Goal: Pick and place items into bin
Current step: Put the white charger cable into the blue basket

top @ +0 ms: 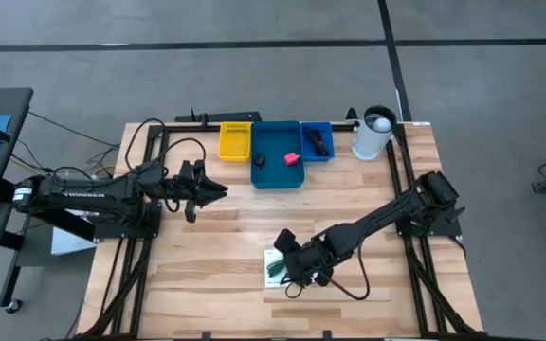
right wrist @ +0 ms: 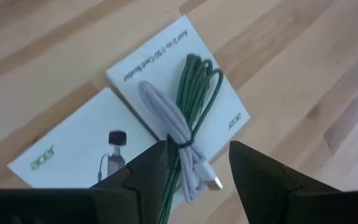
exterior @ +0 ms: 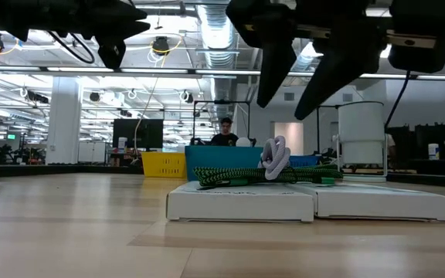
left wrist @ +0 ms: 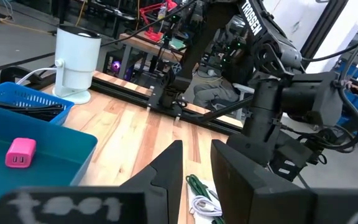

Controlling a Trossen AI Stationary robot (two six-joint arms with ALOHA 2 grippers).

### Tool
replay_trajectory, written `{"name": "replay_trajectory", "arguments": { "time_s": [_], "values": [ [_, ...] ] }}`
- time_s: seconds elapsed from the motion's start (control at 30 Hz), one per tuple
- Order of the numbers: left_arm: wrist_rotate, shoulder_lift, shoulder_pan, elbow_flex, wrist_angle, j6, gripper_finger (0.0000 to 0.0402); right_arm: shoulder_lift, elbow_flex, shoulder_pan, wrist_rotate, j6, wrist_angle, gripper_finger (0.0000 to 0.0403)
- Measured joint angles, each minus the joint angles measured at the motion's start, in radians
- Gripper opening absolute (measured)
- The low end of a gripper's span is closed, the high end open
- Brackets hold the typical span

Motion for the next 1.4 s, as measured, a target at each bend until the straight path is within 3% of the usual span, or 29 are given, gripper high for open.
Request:
{"name": "replay_trajectory", "arguments": {
  "time_s": [0.87, 1.4],
  "values": [
    [0.001, 0.0, 0.0, 0.0, 0.0, -0.026, 0.0071, 0.0, 0.0, 0.016, 0.082, 0.008, -0.031, 0.0169],
    [0.001, 0.0, 0.0, 0.0, 0.0, -0.027, 0.0071, 0.021, 0.002, 0.006, 0.093, 0.145, -0.051, 0.0169]
  ]
}}
